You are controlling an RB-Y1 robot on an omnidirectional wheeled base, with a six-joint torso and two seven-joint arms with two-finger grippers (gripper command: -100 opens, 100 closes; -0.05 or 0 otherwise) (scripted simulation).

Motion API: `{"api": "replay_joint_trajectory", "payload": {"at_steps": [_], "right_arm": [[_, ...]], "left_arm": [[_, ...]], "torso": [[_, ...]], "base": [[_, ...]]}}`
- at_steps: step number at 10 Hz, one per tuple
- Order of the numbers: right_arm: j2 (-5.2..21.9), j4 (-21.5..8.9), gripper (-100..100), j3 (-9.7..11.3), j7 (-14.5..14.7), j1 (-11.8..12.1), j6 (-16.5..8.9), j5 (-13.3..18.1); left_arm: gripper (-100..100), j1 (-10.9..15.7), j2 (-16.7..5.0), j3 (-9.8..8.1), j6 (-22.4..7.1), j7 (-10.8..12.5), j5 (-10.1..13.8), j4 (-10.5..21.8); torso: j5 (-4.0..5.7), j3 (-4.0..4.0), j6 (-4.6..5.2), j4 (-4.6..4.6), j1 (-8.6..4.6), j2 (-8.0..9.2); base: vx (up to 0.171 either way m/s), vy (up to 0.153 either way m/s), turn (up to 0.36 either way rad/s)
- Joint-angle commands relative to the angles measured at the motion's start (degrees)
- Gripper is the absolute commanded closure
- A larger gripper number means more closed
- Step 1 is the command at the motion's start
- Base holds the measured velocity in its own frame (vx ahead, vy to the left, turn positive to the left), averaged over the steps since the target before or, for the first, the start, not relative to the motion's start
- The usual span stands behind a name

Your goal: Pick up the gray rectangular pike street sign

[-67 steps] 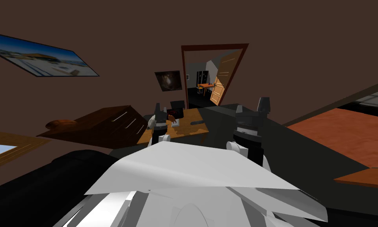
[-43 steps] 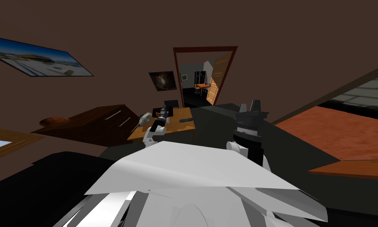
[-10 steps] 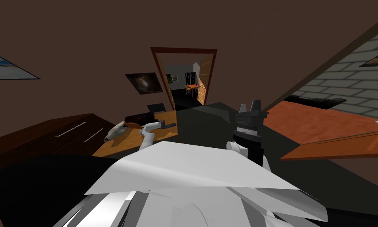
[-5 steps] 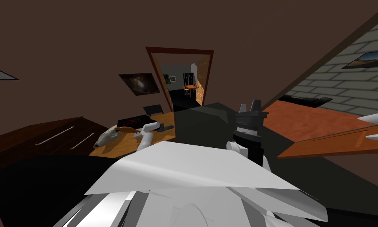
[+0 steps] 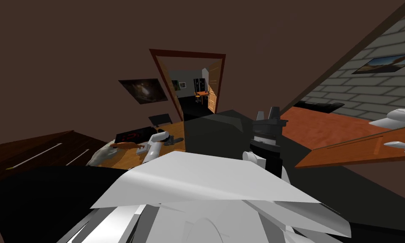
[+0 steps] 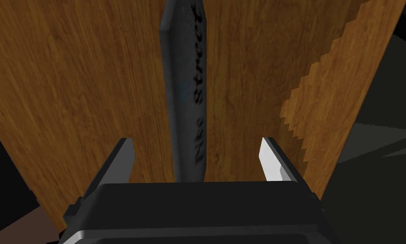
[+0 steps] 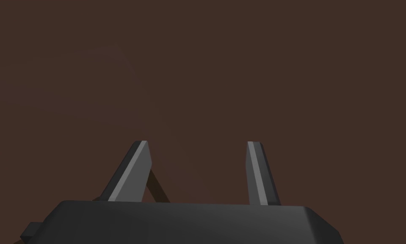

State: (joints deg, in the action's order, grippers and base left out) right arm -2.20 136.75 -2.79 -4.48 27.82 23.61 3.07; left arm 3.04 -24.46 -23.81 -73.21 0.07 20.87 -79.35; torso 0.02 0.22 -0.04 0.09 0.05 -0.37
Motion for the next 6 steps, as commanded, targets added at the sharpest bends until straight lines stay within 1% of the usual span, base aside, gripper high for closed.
{"api": "replay_joint_trajectory", "payload": {"at_steps": [1,2,3,5,6], "right_arm": [[0.0,0.0,0,0.0,0.0,0.0,0.0,0.0],[0.0,0.0,0,0.0,0.0,0.0,0.0,0.0],[0.0,0.0,0,0.0,0.0,0.0,0.0,0.0],[0.0,0.0,0,0.0,0.0,0.0,0.0,0.0],[0.0,0.0,0,0.0,0.0,0.0,0.0,0.0]], "left_arm": [[-100,0.11,-1.22,-0.46,-2.86,-0.19,1.06,2.86],[-100,0.11,-1.22,-0.46,-3.06,-0.19,1.06,2.94],[-100,0.06,-2.04,-0.75,-4.6,-0.39,1.8,4.72],[-100,-0.14,-3.48,-1.21,-7.11,-0.75,3.07,7.8],[-100,-0.14,-3.48,-1.21,-7.11,-0.75,3.07,7.8]], "torso": [[0.0,0.0,0.0,0.0,0.0,0.0],[-0.01,0.04,0.01,0.02,0.04,-0.07],[-0.01,-0.01,-0.01,0.0,0.01,0.04],[-0.01,-0.02,0.0,-0.01,0.07,0.03],[-0.02,0.0,0.0,0.01,0.05,0.0]], "base": [[0.138,0.016,-0.117],[0.094,0.009,-0.042],[0.079,0.007,-0.061],[0.117,0.024,-0.091],[0.073,0.019,-0.022]]}}
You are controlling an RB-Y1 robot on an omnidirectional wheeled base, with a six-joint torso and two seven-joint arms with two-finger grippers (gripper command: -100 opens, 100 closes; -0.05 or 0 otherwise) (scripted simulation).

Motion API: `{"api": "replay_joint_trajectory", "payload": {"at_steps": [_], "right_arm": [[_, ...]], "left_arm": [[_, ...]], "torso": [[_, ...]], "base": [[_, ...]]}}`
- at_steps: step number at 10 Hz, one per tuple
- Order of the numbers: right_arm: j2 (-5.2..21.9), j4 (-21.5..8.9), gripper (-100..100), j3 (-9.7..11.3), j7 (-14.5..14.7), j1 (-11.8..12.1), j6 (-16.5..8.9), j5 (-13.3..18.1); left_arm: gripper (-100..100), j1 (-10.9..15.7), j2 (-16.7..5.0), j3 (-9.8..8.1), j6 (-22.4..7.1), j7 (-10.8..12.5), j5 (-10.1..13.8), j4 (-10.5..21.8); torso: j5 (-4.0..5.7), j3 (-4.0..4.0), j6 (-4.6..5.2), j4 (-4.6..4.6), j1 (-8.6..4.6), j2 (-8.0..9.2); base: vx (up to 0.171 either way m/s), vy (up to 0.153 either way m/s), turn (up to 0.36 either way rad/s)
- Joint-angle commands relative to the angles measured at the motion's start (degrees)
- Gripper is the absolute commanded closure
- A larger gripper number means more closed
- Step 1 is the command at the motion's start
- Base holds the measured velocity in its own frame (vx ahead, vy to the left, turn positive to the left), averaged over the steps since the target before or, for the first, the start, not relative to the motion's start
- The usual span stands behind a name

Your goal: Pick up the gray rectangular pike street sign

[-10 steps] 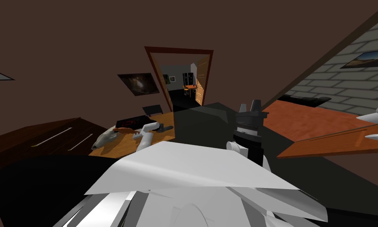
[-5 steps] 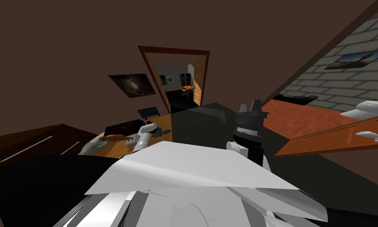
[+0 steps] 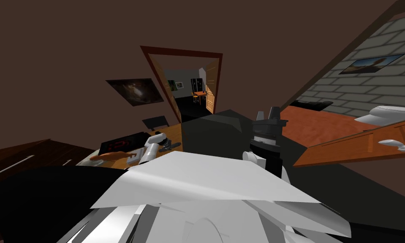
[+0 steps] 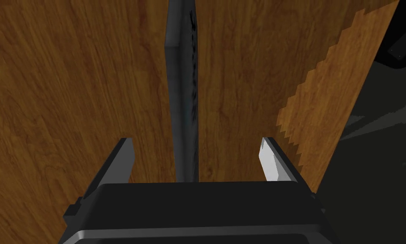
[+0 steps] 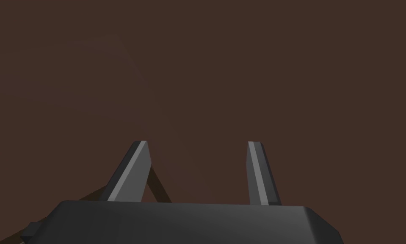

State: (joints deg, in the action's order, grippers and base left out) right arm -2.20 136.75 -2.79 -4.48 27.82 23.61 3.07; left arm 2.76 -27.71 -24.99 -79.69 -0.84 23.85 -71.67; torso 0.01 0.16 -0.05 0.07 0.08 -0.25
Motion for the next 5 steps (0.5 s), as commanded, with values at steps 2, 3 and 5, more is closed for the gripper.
{"api": "replay_joint_trajectory", "payload": {"at_steps": [2,3,5], "right_arm": [[0.0,0.0,0,0.0,0.0,0.0,0.0,0.0],[0.0,0.0,0,0.0,0.0,0.0,0.0,0.0],[0.0,0.0,0,0.0,0.0,0.0,0.0,0.0]], "left_arm": [[-100,-0.11,-1.31,-0.33,-2.4,-0.13,1.06,2.49],[-100,-0.33,-2.01,-0.5,-3.49,-0.34,1.69,4.06],[0,-0.5,-1.81,-0.61,-2.76,-0.57,1.6,3.43]], "torso": [[-0.01,-0.05,0.01,-0.02,0.06,0.08],[-0.02,-0.04,0.0,-0.02,0.13,0.06],[-0.02,-0.07,0.0,-0.03,0.03,0.13]], "base": [[0.063,0.047,-0.056],[0.089,0.055,-0.084],[0.023,0.015,-0.007]]}}
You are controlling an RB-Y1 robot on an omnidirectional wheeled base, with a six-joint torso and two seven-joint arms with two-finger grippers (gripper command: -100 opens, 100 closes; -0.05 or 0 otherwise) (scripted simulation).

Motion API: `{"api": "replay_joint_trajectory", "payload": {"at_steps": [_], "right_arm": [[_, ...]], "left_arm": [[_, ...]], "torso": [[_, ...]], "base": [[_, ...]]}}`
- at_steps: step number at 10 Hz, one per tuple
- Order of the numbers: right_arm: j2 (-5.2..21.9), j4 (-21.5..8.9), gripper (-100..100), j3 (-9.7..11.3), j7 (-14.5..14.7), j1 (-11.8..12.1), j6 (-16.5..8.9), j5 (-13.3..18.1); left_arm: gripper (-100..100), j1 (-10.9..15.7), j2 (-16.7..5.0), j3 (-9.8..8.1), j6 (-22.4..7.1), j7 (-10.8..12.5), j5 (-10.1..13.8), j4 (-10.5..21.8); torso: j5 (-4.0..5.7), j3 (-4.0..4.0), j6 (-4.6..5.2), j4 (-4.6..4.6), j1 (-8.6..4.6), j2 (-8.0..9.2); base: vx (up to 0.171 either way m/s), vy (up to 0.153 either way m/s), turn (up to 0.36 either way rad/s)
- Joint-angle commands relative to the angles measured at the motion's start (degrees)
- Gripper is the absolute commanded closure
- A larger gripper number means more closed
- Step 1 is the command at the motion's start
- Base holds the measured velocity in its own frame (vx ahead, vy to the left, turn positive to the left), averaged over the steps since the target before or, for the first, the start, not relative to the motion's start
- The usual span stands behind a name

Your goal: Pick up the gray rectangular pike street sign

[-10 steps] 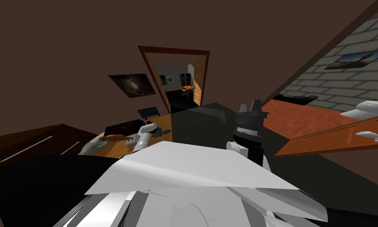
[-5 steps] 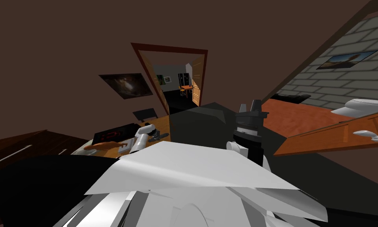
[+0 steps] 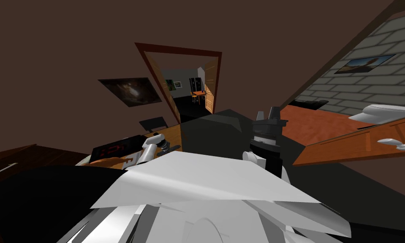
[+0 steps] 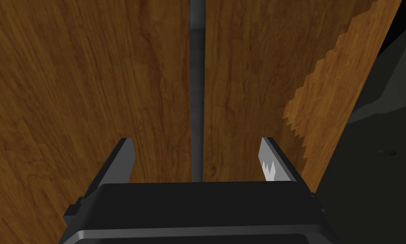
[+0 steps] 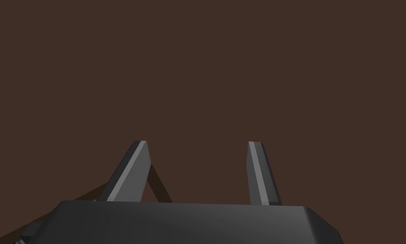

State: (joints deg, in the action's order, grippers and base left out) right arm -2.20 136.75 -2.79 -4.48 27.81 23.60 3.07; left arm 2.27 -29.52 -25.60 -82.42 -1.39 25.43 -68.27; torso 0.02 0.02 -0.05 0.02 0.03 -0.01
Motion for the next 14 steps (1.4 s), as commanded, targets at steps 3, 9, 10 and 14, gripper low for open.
{"api": "replay_joint_trajectory", "payload": {"at_steps": [3,9,10,14], "right_arm": [[0.0,0.0,0,0.0,0.0,0.0,0.0,0.0],[0.0,0.0,0,0.0,0.0,0.0,0.0,0.0],[0.0,0.0,0,0.0,0.0,0.0,0.0,0.0],[0.0,0.0,0,0.0,0.0,0.0,0.0,0.0]], "left_arm": [[-100,0.13,1.42,1.04,3.66,-0.04,-0.81,2.82],[100,0.01,1.82,1.24,4.06,0.14,-1.0,3.05],[100,0.0,1.82,1.23,4.03,0.15,-1.0,3.06],[100,0.0,0.0,0.0,0.0,0.0,0.0,0.0]], "torso": [[-0.01,-0.03,0.0,-0.01,0.06,0.05],[0.0,-0.05,0.03,-0.04,0.01,0.07],[-0.01,-0.05,0.04,-0.04,0.02,0.07],[0.05,-0.1,0.03,-0.09,-0.08,0.12]], "base": [[0.007,0.025,-0.004],[0.002,0.005,-0.001],[0.0,0.0,0.0],[-0.008,-0.02,0.001]]}}
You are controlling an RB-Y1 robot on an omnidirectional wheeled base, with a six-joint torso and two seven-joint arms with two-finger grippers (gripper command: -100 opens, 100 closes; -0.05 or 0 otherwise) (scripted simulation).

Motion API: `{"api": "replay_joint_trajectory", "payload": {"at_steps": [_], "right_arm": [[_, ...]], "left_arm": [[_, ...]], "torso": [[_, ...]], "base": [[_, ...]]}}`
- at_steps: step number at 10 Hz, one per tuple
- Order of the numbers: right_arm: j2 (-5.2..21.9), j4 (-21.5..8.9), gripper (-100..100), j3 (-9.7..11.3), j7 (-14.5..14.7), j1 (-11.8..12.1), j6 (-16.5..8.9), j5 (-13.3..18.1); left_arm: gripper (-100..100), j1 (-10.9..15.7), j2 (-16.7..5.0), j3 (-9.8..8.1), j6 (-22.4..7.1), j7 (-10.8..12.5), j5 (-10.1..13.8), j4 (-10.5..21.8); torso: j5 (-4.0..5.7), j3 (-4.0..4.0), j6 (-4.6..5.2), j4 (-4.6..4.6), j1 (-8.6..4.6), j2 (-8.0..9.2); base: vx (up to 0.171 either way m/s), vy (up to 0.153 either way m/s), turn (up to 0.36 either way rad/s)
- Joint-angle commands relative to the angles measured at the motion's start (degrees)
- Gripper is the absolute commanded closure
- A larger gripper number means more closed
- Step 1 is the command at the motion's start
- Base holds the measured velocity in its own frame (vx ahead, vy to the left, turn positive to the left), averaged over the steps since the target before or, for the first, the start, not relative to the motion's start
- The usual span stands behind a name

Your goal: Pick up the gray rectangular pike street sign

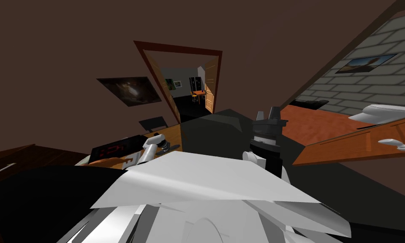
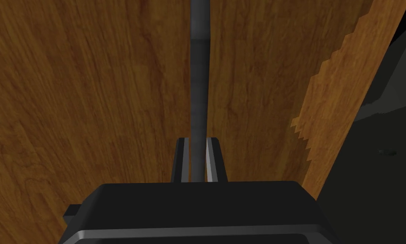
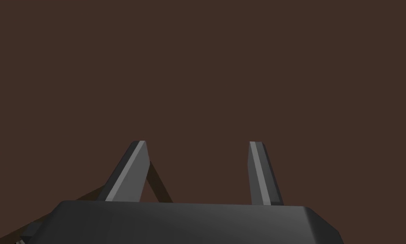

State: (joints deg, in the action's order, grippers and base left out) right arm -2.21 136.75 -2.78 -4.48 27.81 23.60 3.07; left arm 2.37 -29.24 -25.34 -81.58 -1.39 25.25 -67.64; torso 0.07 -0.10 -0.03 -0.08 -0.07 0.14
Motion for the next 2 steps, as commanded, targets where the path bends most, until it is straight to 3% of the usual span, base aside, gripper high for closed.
{"api": "replay_joint_trajectory", "payload": {"at_steps": [1,2], "right_arm": [[0.0,0.0,0,0.0,0.0,0.0,0.0,0.0],[0.0,0.0,0,0.0,0.0,0.0,0.0,0.0]], "left_arm": [[100,0.0,0.0,0.0,0.0,0.0,0.0,0.0],[0,0.05,-0.09,-0.06,-0.19,-0.04,0.04,-0.09]], "torso": [[0.0,0.0,0.0,0.0,0.0,0.0],[-0.04,0.02,0.0,0.03,0.05,-0.02]], "base": [[-0.007,-0.013,0.003],[0.0,0.0,0.0]]}}
